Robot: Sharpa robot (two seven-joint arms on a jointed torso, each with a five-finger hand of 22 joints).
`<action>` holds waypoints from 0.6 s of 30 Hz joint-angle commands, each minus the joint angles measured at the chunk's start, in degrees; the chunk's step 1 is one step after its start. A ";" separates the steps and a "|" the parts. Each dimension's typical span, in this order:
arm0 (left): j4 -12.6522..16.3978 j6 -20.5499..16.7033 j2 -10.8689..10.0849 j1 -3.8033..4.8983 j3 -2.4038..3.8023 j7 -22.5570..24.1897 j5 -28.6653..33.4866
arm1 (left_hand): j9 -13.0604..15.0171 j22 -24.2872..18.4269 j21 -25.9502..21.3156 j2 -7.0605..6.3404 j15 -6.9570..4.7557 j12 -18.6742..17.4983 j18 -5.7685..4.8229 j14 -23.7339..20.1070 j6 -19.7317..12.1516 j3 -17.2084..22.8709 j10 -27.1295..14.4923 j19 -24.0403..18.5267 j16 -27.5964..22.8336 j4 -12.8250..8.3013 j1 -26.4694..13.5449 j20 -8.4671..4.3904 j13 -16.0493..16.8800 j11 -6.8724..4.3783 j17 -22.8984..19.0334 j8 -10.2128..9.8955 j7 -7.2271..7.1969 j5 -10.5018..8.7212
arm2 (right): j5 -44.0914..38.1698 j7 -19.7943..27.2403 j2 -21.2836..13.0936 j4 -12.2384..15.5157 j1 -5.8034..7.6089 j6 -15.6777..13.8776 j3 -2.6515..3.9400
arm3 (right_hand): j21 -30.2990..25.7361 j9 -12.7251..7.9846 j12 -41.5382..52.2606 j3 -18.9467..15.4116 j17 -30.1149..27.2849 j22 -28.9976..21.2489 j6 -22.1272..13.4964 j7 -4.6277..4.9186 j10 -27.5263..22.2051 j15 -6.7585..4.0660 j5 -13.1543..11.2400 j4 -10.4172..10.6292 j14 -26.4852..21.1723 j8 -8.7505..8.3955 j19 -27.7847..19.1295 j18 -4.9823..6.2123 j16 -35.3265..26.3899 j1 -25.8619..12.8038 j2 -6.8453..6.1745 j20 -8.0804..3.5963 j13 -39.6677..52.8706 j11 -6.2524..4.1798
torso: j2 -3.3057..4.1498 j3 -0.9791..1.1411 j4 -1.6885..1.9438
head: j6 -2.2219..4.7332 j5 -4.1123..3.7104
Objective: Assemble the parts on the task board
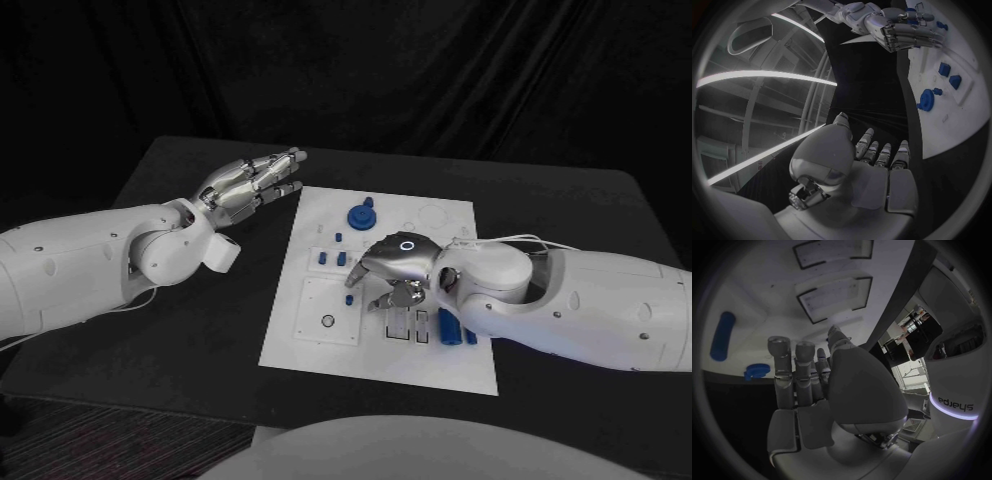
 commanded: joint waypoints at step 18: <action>0.04 -0.36 -0.19 -0.08 0.05 2.65 0.45 | -0.52 -1.62 -0.23 -0.14 -0.50 0.24 0.42 0.08 -4.45 -4.63 -0.26 -0.30 -0.21 1.49 -8.28 0.07 -0.06 -1.92 -0.08 -1.18 -3.49 -15.09 | -0.41 -2.01 -11.51 0.93 8.11 0.38 0.10 | 8.17 -0.05 4.19 -1.82 3.94 6.82 5.87 1.33 9.17 1.24 0.72 0.27 4.01 1.13 4.32 -0.97 5.28 -10.74 4.85 0.93 -0.42 0.04 | 0.00 0.10 0.09 | -0.01 -0.80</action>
